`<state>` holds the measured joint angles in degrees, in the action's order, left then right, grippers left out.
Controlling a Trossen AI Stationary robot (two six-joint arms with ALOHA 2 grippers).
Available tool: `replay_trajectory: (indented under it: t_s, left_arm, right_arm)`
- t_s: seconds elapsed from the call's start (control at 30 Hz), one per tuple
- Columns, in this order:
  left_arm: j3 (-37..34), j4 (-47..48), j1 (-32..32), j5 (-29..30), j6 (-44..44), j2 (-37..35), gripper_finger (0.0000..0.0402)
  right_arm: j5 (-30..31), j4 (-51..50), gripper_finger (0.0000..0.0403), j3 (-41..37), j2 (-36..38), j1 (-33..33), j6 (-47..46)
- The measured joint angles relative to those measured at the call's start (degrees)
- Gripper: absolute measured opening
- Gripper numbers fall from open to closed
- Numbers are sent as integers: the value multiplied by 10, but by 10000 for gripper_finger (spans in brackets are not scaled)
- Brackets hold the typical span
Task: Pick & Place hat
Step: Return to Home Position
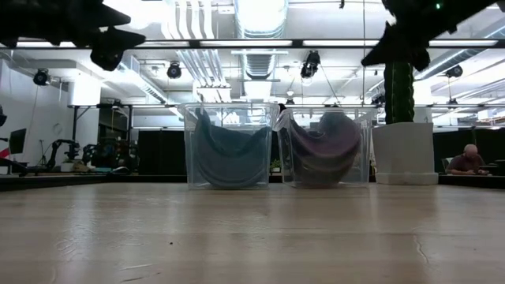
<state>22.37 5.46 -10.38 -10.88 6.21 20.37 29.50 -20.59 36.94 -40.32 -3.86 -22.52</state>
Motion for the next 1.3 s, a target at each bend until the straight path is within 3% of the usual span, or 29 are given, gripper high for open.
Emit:
replay_trajectory:
  t_s: [0.17, 0.3, 0.5, 0.63, 0.9, 1.3]
  left_arm:
    - [-53, -51, 0, -1, 21, -22, 213]
    - [-104, -127, 0, -1, 27, -35, 213]
    - [-173, -221, 0, 0, 36, -51, 213]
    - [-201, -259, 0, 0, 50, -60, 213]
    - [-208, -261, 0, 0, 55, -75, 213]
    - [-208, -227, 0, 5, 12, -76, 213]
  right_arm:
    - [-1, 1, 8, -45, 14, 0, -9]
    - [-16, 2, 9, -75, 16, 0, -82]
    - [-130, 56, 9, -131, 17, 2, -72]
    - [-142, 125, 9, -181, 32, 1, -72]
    - [-180, 213, 9, -286, 147, 1, -71]
    - [-191, 231, 9, -364, 318, 1, -7]
